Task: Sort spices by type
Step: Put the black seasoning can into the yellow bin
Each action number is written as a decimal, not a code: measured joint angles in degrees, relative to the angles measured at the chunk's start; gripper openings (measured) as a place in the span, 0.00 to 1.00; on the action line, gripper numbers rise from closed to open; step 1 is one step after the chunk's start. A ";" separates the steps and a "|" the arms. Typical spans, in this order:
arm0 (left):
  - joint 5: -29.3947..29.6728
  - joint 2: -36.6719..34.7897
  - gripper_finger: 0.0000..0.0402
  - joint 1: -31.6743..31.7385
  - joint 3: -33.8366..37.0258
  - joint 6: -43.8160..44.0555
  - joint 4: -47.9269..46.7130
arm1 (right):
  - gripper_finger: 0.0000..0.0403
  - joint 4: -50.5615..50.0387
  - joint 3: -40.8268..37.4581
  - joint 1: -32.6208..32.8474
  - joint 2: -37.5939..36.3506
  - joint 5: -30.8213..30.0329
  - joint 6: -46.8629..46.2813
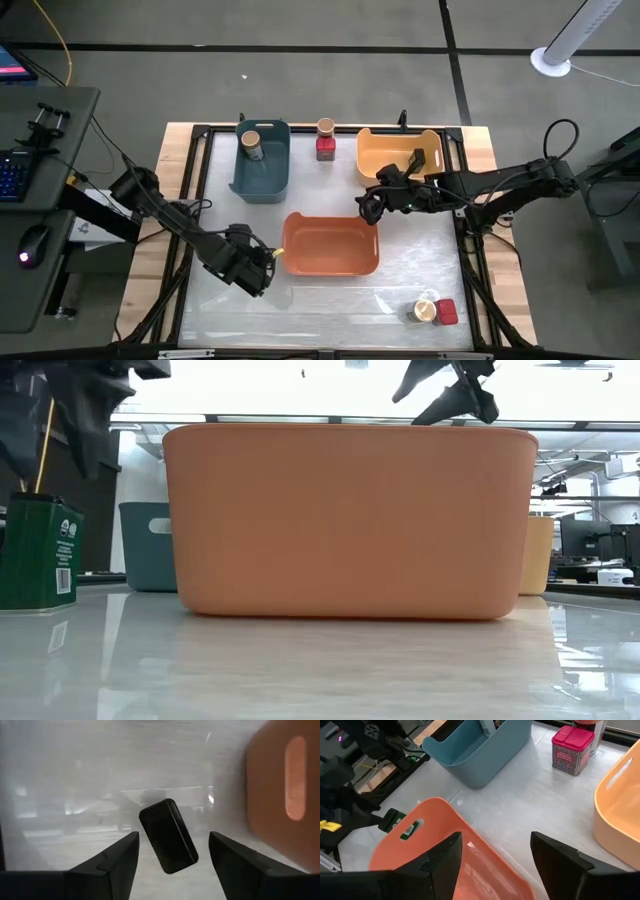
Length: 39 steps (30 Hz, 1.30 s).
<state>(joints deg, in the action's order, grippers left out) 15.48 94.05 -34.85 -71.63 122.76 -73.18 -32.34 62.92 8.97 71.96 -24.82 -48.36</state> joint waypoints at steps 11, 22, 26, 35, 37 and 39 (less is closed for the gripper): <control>-2.50 0.08 0.58 -0.17 6.87 7.99 8.63 | 0.58 -0.98 0.00 0.00 0.00 0.05 0.04; -2.50 0.08 0.56 0.00 12.52 5.83 15.25 | 0.58 -1.11 0.00 0.00 0.00 0.20 -0.09; -2.51 -0.08 0.47 0.00 12.61 1.96 15.41 | 0.58 -1.30 0.00 0.00 0.00 0.20 -0.57; 3.11 -11.04 0.23 0.04 12.58 -12.39 13.86 | 0.58 6.01 0.00 0.02 -0.06 0.10 0.75; 6.30 -15.87 0.23 0.19 12.59 -14.03 11.97 | 0.58 9.40 0.00 0.20 -0.37 0.02 1.98; 9.94 -21.19 0.23 0.47 12.58 -16.13 10.79 | 0.58 12.29 0.00 0.51 -1.14 0.03 3.32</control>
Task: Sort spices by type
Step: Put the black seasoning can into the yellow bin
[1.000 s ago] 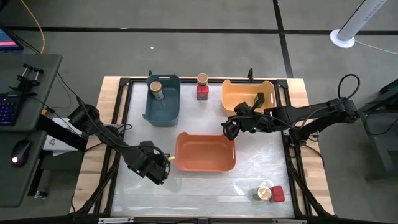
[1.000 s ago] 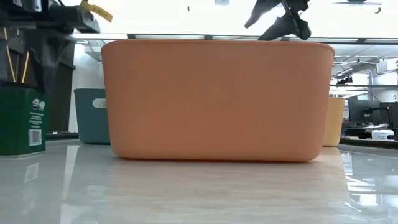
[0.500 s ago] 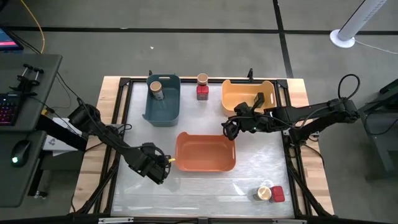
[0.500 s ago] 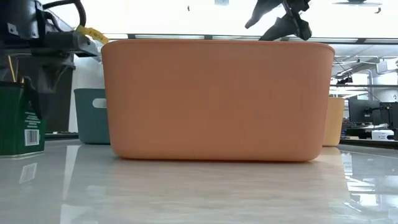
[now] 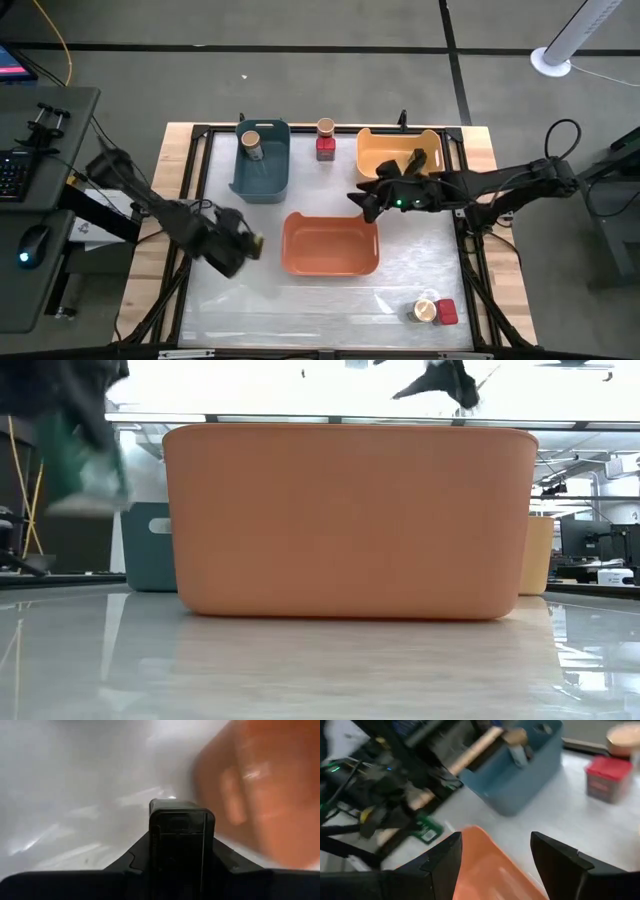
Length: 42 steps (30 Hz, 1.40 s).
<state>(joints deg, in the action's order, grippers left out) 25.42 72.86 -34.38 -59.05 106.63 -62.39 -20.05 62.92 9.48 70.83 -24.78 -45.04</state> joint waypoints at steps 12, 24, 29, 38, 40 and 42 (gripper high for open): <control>-3.70 -9.66 0.23 12.22 -0.10 -35.14 20.13 | 0.58 3.87 0.00 2.25 -4.88 -1.40 1.78; -19.58 5.27 0.23 19.87 -8.40 -55.76 31.24 | 0.58 4.04 0.00 2.38 -4.96 -1.72 0.99; -19.86 8.99 0.23 20.25 -13.84 -69.52 27.24 | 0.58 4.03 0.00 2.38 -4.96 -1.72 1.39; -20.23 14.33 0.27 20.23 -17.83 -93.60 20.79 | 0.58 3.25 0.00 2.31 -4.96 -1.71 1.58; -19.95 15.26 0.27 20.23 -17.87 -97.55 20.77 | 0.58 3.05 0.00 2.31 -4.96 -1.71 1.58; -18.40 16.52 0.26 20.30 -17.89 -100.58 20.76 | 0.58 2.88 0.00 2.31 -4.96 -1.70 1.57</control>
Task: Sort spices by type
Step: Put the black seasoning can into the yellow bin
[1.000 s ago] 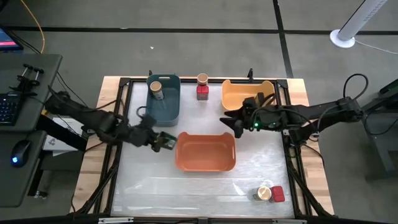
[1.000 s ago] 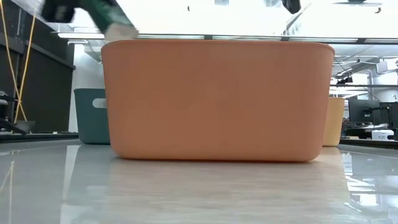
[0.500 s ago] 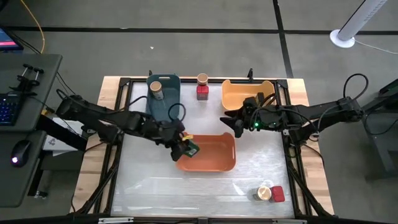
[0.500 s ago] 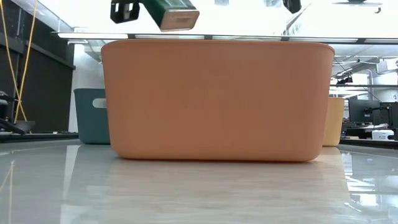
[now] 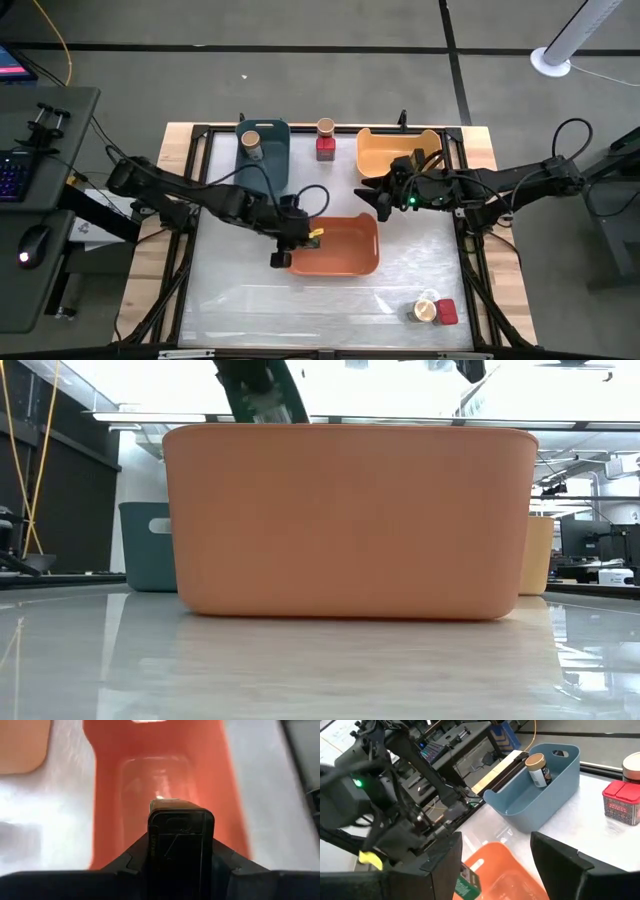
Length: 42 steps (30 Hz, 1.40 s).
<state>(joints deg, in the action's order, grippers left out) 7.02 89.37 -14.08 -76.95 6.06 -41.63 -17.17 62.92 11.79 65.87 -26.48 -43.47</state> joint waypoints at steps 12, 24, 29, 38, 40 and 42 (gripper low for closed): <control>5.54 2.53 0.26 0.62 0.02 -0.27 -0.48 | 0.58 0.07 0.00 0.00 0.02 -0.53 -0.25; 15.06 -5.63 0.26 11.54 -0.04 14.75 2.43 | 0.58 1.60 0.00 -2.44 0.02 -5.12 -1.09; 15.11 -6.42 0.26 15.83 -0.04 17.30 6.78 | 0.58 1.57 0.00 -3.17 0.02 -5.00 -1.07; 11.40 -6.11 0.26 18.38 2.58 20.54 17.80 | 0.58 1.55 0.00 -3.19 0.02 -5.01 -1.08; 11.39 -6.11 0.26 18.38 3.15 21.63 18.72 | 0.58 1.55 0.00 -3.19 0.02 -5.01 -1.06; 11.37 -5.81 0.26 18.38 3.15 21.64 19.30 | 0.58 1.52 0.00 -3.19 0.02 -4.98 -1.05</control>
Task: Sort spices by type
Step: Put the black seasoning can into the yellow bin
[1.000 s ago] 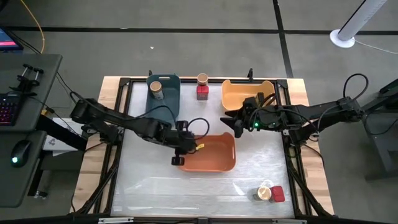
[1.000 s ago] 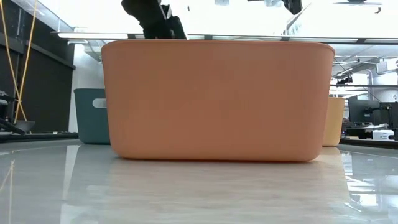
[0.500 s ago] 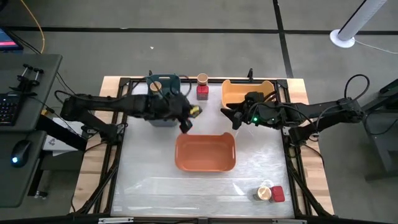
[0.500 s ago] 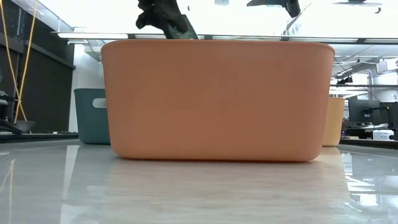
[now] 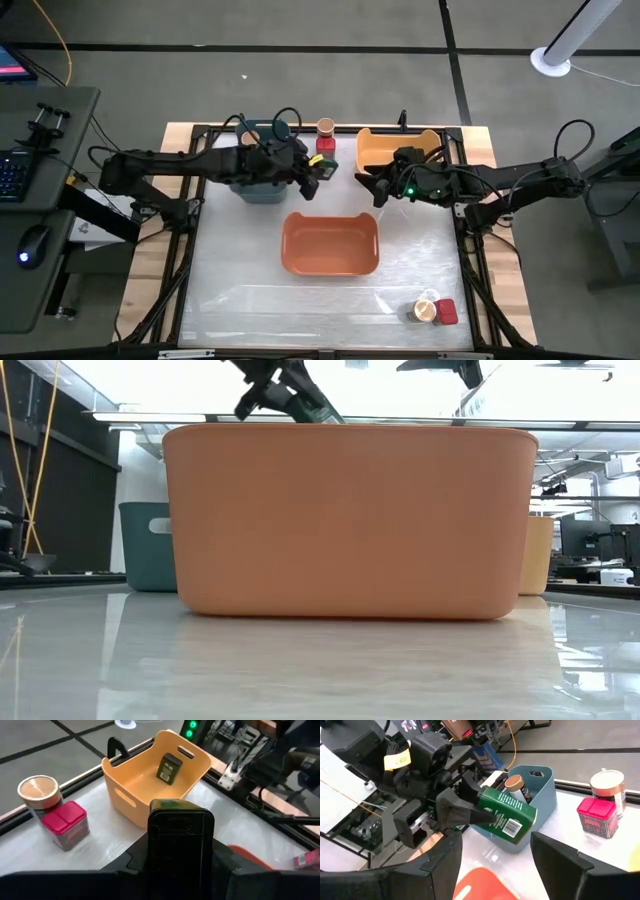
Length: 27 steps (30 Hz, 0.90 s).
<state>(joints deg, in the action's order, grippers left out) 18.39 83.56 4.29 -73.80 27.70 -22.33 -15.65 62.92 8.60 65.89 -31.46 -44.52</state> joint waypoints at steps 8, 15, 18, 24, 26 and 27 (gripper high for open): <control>-4.50 -0.01 0.26 0.00 -0.02 -19.90 3.36 | 0.58 -1.45 0.00 0.00 0.01 4.15 10.35; -8.92 -0.06 0.26 1.14 -0.02 -28.89 2.87 | 0.58 -1.62 0.00 -0.34 0.78 3.92 28.63; -8.95 -0.05 0.26 1.44 -0.02 -33.51 3.01 | 0.58 -1.72 0.00 -1.51 2.19 3.94 30.62; -9.17 1.53 0.26 2.91 -0.02 -41.79 3.41 | 0.58 -0.83 0.00 -5.51 6.05 10.93 39.29; -9.93 2.68 0.26 3.42 -0.02 -43.37 2.25 | 0.58 1.17 -0.02 -6.84 6.68 11.13 44.21; -10.48 3.29 0.26 3.69 -0.01 -43.62 1.92 | 0.58 2.20 -0.02 -7.63 6.68 11.14 46.84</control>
<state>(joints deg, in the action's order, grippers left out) 7.91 86.85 7.99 -73.81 -15.92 -20.41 -13.45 62.89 0.97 72.57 -20.32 2.32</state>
